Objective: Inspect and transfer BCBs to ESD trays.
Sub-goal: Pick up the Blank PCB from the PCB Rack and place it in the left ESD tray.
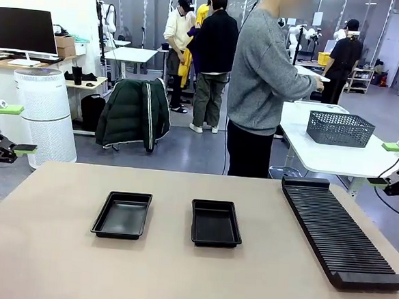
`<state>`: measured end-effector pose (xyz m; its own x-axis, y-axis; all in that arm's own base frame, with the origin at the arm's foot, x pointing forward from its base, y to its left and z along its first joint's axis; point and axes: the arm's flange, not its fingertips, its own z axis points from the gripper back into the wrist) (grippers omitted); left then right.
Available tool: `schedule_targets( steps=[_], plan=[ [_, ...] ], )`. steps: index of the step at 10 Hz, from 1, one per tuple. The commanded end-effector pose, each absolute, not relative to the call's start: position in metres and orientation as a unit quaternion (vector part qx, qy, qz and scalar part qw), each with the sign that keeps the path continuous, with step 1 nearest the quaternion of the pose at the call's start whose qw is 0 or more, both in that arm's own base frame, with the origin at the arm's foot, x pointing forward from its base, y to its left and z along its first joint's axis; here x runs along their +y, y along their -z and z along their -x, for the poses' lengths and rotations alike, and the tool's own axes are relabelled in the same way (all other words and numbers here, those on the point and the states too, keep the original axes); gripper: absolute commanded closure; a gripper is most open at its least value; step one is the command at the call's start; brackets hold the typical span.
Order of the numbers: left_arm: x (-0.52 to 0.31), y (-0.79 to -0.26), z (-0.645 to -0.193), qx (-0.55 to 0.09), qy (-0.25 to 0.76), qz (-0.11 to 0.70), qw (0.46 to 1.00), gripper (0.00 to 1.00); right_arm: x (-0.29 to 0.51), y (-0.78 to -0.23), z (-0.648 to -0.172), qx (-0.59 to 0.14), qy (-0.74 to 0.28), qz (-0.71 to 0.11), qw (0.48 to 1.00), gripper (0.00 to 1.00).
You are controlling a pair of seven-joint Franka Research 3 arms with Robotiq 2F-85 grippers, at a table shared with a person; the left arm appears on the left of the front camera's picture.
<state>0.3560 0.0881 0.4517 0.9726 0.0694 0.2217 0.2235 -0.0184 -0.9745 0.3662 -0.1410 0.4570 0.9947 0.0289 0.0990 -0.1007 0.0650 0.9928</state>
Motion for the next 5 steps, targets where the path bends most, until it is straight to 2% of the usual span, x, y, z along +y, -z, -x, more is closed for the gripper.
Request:
schedule_targets(
  steps=[1,5],
  plan=[
    [0.0904,-0.4483,-0.3512,-0.088,0.071,0.707,0.699,0.00,-0.1391,-0.4594,-0.3673,-0.039,-0.062,-0.693,0.718,0.00],
    [0.0872,-0.4429,-0.3456,-0.091,0.076,0.706,0.698,0.00,-0.1416,-0.4566,-0.3642,-0.039,-0.057,-0.691,0.719,0.00]
  ],
)
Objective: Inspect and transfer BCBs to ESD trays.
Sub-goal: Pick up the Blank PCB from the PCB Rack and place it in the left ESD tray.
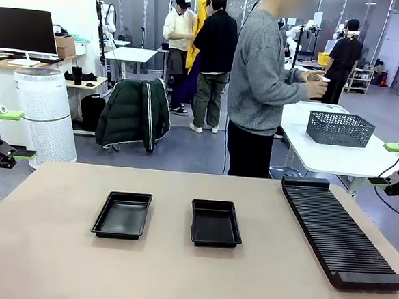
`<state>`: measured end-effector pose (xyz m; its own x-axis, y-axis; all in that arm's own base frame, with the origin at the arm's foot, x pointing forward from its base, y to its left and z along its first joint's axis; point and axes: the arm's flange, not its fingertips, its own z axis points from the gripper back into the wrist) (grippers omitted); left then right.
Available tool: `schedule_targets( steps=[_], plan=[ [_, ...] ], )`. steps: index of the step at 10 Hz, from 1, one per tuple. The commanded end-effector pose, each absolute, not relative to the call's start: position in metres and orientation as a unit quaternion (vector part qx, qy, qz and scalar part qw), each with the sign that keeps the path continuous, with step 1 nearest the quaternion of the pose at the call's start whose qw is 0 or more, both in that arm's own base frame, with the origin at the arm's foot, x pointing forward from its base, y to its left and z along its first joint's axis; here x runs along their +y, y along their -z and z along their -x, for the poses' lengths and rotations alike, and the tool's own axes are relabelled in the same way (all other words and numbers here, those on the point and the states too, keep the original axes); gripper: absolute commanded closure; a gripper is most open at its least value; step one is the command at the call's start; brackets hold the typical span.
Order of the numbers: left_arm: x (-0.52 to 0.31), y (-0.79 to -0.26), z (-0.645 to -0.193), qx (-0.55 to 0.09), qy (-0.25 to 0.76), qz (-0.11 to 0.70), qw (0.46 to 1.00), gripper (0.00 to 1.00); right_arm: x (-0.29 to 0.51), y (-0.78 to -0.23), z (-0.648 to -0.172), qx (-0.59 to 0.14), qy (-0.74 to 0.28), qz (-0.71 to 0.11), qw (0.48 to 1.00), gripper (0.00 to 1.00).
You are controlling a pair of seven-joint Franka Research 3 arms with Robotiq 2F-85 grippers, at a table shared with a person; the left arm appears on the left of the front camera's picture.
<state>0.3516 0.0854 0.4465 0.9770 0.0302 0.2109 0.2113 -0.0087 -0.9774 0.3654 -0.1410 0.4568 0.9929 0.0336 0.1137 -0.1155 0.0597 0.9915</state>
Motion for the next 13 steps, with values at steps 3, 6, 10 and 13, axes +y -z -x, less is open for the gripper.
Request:
schedule_targets(
  steps=[3,6,10,13],
  plan=[
    [0.0869,-0.4414,-0.3428,-0.100,0.065,0.702,0.702,0.00,-0.1440,-0.4558,-0.3634,-0.041,-0.036,-0.686,0.726,0.00],
    [0.0873,-0.4412,-0.3416,-0.103,0.062,0.701,0.703,0.00,-0.1463,-0.4558,-0.3622,-0.041,-0.002,-0.674,0.737,0.00],
    [0.0890,-0.4387,-0.3421,-0.102,0.062,0.700,0.704,0.00,-0.1467,-0.4566,-0.3615,-0.047,0.017,-0.673,0.738,0.00],
    [0.0894,-0.4399,-0.3425,-0.103,0.064,0.699,0.705,0.00,-0.1487,-0.4549,-0.3632,-0.045,0.026,-0.678,0.734,0.00]
  ],
)
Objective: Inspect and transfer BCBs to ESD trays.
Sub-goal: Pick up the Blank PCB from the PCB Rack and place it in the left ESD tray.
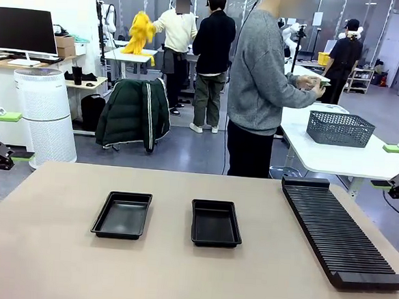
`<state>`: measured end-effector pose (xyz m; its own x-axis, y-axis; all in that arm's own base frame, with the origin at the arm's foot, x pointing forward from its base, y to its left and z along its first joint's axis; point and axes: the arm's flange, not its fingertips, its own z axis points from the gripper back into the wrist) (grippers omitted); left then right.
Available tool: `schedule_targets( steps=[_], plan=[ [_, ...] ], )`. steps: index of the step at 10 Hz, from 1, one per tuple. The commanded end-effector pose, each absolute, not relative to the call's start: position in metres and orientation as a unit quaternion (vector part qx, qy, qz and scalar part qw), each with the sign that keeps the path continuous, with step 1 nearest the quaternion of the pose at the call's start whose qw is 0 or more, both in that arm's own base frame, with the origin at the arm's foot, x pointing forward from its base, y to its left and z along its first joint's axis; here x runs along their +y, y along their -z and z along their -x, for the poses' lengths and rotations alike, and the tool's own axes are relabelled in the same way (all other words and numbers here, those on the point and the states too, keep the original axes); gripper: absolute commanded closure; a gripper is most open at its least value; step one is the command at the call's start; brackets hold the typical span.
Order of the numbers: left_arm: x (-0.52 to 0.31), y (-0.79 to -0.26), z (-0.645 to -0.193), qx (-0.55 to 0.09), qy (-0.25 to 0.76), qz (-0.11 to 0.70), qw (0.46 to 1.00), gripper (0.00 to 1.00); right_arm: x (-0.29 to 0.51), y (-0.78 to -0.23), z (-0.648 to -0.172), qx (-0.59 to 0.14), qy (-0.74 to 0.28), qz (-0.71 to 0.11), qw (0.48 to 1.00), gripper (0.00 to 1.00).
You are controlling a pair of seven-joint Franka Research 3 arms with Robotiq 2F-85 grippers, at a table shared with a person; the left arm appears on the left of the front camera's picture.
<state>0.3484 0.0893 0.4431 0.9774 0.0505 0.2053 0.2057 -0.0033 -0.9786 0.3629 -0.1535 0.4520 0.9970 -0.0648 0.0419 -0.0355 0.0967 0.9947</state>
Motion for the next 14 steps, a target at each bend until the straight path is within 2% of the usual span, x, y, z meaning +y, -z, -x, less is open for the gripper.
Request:
schedule_targets(
  steps=[1,6,8,10,14],
  plan=[
    [0.089,-0.443,-0.348,-0.091,0.056,0.706,0.700,0.00,-0.154,-0.452,-0.363,-0.037,0.007,-0.670,0.742,0.00],
    [0.089,-0.443,-0.348,-0.091,0.056,0.706,0.700,0.00,-0.153,-0.452,-0.363,-0.037,0.010,-0.672,0.740,0.00],
    [0.089,-0.443,-0.348,-0.091,0.056,0.706,0.700,0.00,-0.157,-0.456,-0.360,-0.061,-0.025,-0.671,0.738,0.00],
    [0.089,-0.443,-0.348,-0.091,0.056,0.706,0.700,0.00,-0.162,-0.455,-0.361,-0.068,-0.013,-0.673,0.736,0.00],
    [0.089,-0.443,-0.348,-0.091,0.056,0.706,0.700,0.00,-0.171,-0.453,-0.360,-0.073,-0.009,-0.699,0.712,0.00]
  ],
)
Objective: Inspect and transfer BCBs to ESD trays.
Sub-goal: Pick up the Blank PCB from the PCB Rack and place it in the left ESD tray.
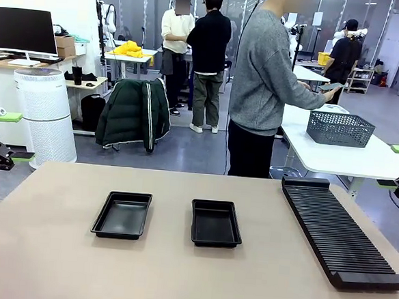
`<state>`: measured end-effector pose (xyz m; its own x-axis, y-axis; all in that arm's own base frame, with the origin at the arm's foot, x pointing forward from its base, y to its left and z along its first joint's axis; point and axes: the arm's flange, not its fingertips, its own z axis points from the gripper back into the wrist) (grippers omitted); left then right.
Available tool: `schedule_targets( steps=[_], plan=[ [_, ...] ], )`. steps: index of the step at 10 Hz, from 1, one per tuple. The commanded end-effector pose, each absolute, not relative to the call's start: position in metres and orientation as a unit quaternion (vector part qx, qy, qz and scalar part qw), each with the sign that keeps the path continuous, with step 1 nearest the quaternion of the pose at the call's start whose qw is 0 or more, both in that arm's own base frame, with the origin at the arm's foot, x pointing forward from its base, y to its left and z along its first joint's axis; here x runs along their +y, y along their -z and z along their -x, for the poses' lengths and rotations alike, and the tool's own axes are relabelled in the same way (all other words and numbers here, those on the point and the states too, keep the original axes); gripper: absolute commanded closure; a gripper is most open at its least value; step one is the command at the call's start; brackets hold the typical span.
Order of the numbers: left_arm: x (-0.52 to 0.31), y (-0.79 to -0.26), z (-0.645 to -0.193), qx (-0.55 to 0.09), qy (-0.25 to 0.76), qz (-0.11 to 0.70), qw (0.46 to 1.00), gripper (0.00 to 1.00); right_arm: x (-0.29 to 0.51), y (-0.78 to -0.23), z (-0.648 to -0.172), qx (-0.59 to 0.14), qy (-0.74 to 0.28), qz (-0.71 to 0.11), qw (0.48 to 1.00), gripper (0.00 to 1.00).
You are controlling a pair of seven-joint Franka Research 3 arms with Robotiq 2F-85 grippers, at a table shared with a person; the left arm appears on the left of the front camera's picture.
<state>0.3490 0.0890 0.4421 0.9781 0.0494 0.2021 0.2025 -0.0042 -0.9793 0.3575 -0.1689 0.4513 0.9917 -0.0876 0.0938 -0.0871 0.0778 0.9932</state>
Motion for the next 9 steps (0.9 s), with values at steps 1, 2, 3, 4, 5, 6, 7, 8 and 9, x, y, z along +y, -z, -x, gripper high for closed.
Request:
schedule_targets(
  steps=[1,2,3,4,5,6,7,8,9],
  plan=[
    [0.0892,-0.4431,-0.3484,-0.091,0.056,0.706,0.700,0.00,-0.1676,-0.4522,-0.3587,-0.066,0.000,-0.672,0.737,0.00],
    [0.0892,-0.4431,-0.3484,-0.091,0.056,0.706,0.700,0.00,-0.1676,-0.4522,-0.3587,-0.066,0.000,-0.672,0.737,0.00],
    [0.0892,-0.4431,-0.3484,-0.091,0.056,0.706,0.700,0.00,-0.1676,-0.4522,-0.3587,-0.066,0.000,-0.672,0.737,0.00],
    [0.0892,-0.4431,-0.3484,-0.091,0.056,0.706,0.700,0.00,-0.1676,-0.4522,-0.3587,-0.066,0.000,-0.672,0.737,0.00],
    [0.0892,-0.4431,-0.3484,-0.091,0.056,0.706,0.700,0.00,-0.1676,-0.4522,-0.3587,-0.066,0.000,-0.672,0.737,0.00],
    [0.0892,-0.4431,-0.3484,-0.091,0.056,0.706,0.700,0.00,-0.1676,-0.4522,-0.3587,-0.066,0.000,-0.672,0.737,0.00],
    [0.0892,-0.4431,-0.3484,-0.091,0.056,0.706,0.700,0.00,-0.1676,-0.4522,-0.3587,-0.066,0.000,-0.672,0.737,0.00],
    [0.0892,-0.4431,-0.3484,-0.091,0.056,0.706,0.700,0.00,-0.1676,-0.4522,-0.3587,-0.066,0.000,-0.672,0.737,0.00],
    [0.0892,-0.4431,-0.3484,-0.091,0.056,0.706,0.700,0.00,-0.1676,-0.4522,-0.3587,-0.066,0.000,-0.672,0.737,0.00]
  ],
)
